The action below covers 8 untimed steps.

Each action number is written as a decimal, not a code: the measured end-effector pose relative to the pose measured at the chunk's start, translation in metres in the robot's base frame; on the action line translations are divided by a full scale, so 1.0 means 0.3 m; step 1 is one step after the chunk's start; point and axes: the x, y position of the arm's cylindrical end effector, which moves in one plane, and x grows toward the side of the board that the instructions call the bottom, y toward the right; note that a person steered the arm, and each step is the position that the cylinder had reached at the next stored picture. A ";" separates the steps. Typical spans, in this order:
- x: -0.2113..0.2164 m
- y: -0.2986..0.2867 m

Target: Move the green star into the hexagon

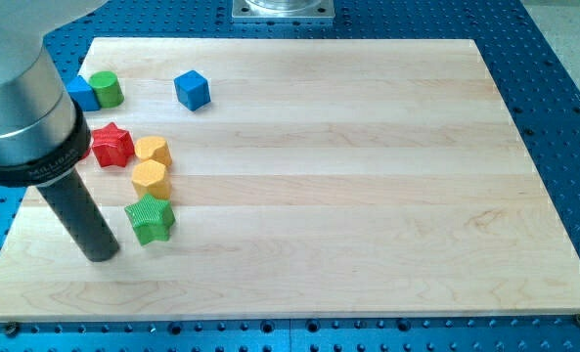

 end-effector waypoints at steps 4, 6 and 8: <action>-0.228 -0.019; -0.234 0.037; -0.223 -0.058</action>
